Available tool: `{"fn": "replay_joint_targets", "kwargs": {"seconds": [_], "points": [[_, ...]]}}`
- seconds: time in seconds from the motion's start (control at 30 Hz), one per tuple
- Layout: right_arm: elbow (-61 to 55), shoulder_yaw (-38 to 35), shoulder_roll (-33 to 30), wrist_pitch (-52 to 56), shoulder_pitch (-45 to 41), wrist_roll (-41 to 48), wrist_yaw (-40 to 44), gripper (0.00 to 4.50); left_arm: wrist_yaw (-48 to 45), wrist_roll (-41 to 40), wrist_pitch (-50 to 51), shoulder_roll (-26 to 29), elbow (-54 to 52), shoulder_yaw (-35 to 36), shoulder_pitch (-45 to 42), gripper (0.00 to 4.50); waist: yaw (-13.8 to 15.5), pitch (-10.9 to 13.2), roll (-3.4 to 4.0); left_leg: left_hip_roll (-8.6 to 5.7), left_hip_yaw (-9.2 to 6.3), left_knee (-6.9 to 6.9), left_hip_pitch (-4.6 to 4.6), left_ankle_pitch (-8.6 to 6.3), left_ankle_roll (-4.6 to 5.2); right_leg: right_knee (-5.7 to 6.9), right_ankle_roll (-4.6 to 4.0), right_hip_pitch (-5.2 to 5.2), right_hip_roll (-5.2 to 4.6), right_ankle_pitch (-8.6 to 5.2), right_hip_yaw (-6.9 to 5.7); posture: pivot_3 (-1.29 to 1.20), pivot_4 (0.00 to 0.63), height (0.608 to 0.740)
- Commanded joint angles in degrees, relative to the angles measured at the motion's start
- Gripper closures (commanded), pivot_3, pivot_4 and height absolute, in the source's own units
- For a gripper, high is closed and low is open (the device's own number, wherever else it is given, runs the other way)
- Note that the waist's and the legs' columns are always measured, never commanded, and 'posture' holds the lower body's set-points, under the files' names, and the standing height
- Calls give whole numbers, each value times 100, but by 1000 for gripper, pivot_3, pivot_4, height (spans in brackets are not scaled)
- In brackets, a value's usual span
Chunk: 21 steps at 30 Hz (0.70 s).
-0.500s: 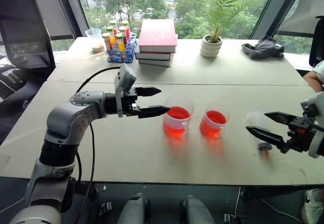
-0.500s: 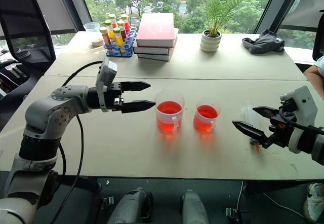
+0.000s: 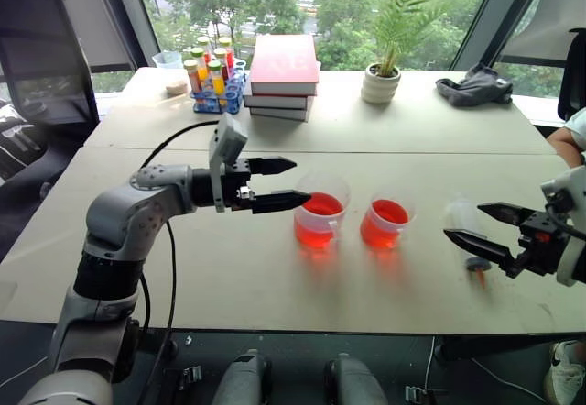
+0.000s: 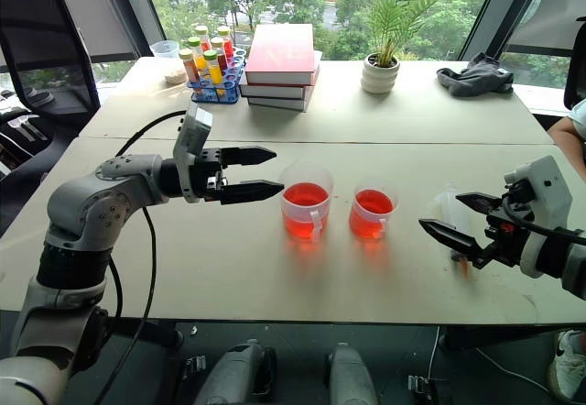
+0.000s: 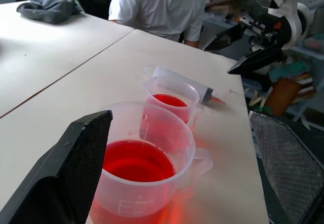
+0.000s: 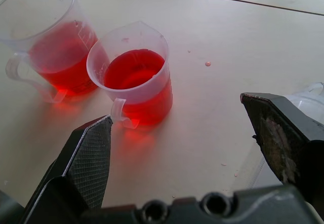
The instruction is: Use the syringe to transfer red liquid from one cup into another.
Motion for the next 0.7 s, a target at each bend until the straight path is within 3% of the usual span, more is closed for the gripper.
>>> {"fn": "replay_joint_targets", "kwargs": {"seconds": [0.03, 0.47, 0.7], "points": [[-69, 4, -34, 10, -158, 49, -104, 52, 35, -77, -74, 11, -184, 125, -123, 0, 0, 0, 0, 0, 0, 0, 0, 0, 0, 0, 0, 0, 0, 0, 0, 0, 150, 740], [224, 361, -149, 348, -783, 16, -404, 52, 133, 9, -165, 30, -255, 99, 8, 0, 3, 0, 0, 0, 0, 0, 0, 0, 0, 0, -1, 0, -1, 0, 0, 0, 150, 740], [1321, 1055, -311, 1733, -2315, -5, -1266, 52, 95, 79, -298, -33, -160, -16, -33, 0, -21, 0, 0, 0, 9, 0, 5, 0, 0, -1, -19, 0, -5, -9, 8, 0, 150, 740]]}}
